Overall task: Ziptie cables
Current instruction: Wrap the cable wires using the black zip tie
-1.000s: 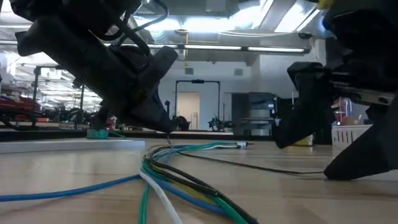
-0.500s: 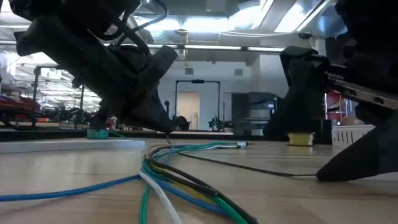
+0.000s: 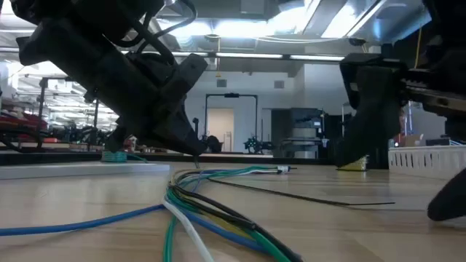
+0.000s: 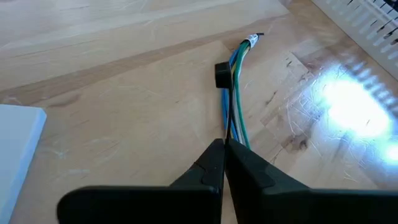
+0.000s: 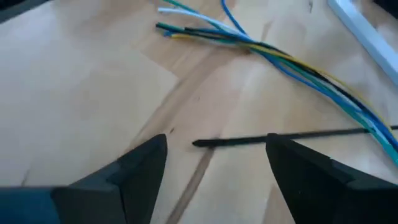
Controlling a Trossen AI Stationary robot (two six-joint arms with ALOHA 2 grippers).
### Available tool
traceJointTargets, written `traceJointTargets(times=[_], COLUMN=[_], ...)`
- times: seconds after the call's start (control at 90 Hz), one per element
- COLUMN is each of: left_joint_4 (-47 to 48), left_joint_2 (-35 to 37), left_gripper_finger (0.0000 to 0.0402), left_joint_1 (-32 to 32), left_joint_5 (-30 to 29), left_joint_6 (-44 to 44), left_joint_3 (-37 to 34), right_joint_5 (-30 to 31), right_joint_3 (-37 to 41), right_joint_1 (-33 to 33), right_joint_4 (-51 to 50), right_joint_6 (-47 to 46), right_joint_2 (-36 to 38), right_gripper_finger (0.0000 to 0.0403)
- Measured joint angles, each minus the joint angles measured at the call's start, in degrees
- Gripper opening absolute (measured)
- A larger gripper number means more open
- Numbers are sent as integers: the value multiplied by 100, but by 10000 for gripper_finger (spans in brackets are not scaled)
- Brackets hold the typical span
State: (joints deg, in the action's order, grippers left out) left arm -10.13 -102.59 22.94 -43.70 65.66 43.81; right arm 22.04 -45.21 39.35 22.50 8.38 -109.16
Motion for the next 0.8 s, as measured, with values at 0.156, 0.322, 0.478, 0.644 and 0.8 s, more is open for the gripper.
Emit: traceJointTargets(times=[0.156,0.322,0.478,0.644,0.8], left_joint_4=[2,3,2,-2,-4], left_joint_2=[0,0,0,0,0], left_gripper_finger=[0,0,0,0,0], left_joint_1=[0,0,1,0,0], left_joint_5=[0,0,0,0,1], left_joint_6=[11,14,11,11,11], left_joint_3=[0,0,0,0,0], right_joint_5=[83,36,218,395,586], right_joint_3=[-15,-107,-136,-142,-149], right_joint_1=[-151,-181,-177,-179,-214], right_joint_4=[137,347,332,296,190], right_joint_6=[256,523,555,624,762], right_joint_2=[-106,-388,-417,-420,-424], right_gripper_finger=[264,264,264,264,264])
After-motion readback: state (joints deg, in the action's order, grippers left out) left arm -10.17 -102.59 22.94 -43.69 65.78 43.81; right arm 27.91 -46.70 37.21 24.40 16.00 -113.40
